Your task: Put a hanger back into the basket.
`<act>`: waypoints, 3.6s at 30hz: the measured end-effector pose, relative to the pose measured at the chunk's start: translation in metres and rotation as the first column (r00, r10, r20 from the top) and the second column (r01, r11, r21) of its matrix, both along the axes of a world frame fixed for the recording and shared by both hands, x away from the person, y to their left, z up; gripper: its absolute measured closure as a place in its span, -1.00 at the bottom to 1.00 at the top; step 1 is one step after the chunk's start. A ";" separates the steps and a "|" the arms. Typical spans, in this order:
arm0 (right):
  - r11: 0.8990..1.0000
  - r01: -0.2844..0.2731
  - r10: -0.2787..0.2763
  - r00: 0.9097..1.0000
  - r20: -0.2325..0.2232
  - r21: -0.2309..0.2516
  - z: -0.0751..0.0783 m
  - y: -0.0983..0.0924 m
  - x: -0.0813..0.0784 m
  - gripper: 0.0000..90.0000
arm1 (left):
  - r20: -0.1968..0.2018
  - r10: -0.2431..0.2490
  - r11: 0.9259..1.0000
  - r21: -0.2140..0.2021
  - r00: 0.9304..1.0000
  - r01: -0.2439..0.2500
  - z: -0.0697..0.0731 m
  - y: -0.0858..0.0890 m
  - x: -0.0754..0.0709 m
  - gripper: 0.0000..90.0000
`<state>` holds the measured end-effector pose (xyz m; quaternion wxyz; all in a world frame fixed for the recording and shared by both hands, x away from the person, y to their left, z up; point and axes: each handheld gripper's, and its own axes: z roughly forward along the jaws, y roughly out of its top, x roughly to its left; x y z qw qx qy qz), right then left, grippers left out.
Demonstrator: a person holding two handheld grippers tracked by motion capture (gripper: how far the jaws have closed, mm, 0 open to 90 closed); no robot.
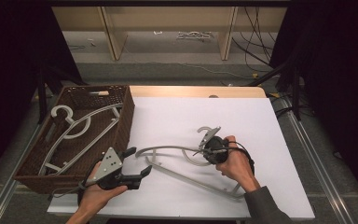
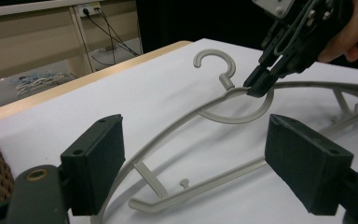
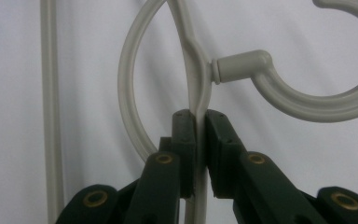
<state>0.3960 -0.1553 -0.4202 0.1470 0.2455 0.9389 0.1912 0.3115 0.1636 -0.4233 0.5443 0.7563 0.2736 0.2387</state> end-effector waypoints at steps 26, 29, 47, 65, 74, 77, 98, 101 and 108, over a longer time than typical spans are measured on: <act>0.996 -0.088 0.088 0.993 0.080 -0.006 0.032 0.007 -0.022 0.85 | -0.138 -0.116 0.942 0.298 0.984 0.153 -0.006 -0.110 0.074 -0.16; 0.996 -0.092 0.092 0.992 0.081 -0.005 0.033 0.008 -0.024 0.85 | -0.149 -0.137 0.936 0.305 0.979 0.178 -0.009 -0.117 0.079 -0.05; 0.993 -0.118 0.114 0.984 0.135 0.025 0.040 0.004 -0.023 0.68 | -0.050 -0.307 0.776 0.565 0.950 0.281 0.009 -0.127 0.069 0.77; 0.904 0.110 -0.243 0.927 0.287 0.412 0.063 -0.018 -0.029 -0.27 | -0.152 -0.145 0.891 0.409 0.978 0.196 0.031 -0.099 0.092 0.83; 0.841 0.147 -0.330 0.901 0.280 0.521 0.054 -0.032 -0.049 -0.37 | -0.174 -0.082 0.923 0.359 0.981 0.141 0.057 -0.082 0.098 0.83; 0.825 0.154 -0.344 0.900 0.268 0.544 0.049 -0.037 -0.051 -0.37 | -0.185 -0.069 0.934 0.333 0.980 0.129 0.064 -0.079 0.100 0.83; 0.803 0.162 -0.362 0.897 0.254 0.574 0.028 -0.045 -0.065 -0.42 | -0.184 -0.007 0.988 0.151 0.983 0.036 0.135 -0.032 0.108 0.83; 0.803 0.164 -0.360 0.899 0.248 0.572 0.025 -0.047 -0.065 -0.42 | -0.166 0.027 0.988 0.156 0.986 0.000 0.143 -0.016 0.110 0.83; 0.795 0.166 -0.369 0.896 0.249 0.583 0.020 -0.048 -0.068 -0.46 | -0.138 0.100 0.983 0.165 0.985 -0.077 0.151 0.024 0.114 0.83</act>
